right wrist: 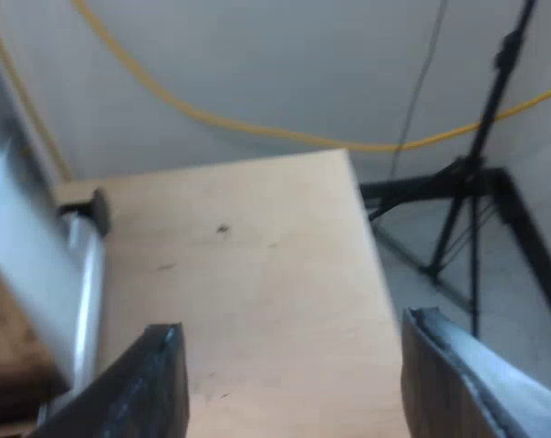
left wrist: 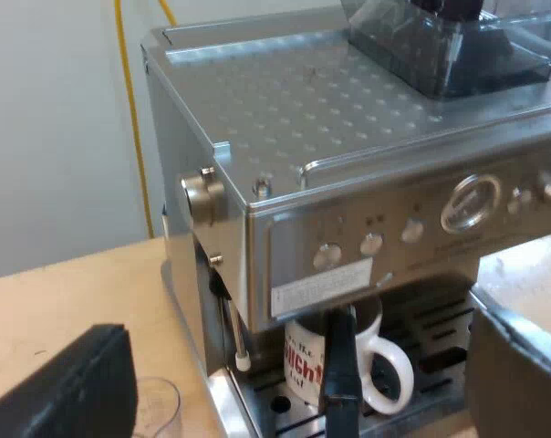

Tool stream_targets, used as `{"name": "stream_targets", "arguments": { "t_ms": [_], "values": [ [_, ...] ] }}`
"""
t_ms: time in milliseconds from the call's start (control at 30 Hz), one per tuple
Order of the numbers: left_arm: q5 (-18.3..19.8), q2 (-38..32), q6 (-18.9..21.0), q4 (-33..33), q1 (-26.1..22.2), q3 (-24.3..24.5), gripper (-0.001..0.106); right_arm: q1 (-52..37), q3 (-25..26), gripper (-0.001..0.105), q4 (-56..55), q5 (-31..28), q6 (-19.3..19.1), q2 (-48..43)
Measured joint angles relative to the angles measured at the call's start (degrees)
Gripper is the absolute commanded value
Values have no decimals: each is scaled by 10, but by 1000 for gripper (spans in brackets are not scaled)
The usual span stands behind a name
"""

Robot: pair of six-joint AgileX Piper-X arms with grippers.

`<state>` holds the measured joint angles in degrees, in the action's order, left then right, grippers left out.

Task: Place mug into machine

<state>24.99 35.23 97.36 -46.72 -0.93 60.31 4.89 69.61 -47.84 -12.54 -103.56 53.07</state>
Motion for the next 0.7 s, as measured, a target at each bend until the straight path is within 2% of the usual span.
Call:
{"name": "stream_targets", "arguments": {
  "t_ms": [133,233,367,533,700],
  "values": [
    [0,-18,-2,-8,0,0,74,-14,0,54,-9,16,-16,-34],
    [-18,-43,-2,-12,0,0,74,-14,-9,54,-11,19,-32,-70],
    [-42,-84,-2,-15,0,0,74,-14,-40,54,-11,20,-35,-133],
    [-46,-139,-2,-28,0,-1,74,-14,-83,54,-13,23,-35,-210],
    [-46,-207,-2,-29,0,-28,74,-14,-118,54,-24,31,-35,-300]
  ]
}}
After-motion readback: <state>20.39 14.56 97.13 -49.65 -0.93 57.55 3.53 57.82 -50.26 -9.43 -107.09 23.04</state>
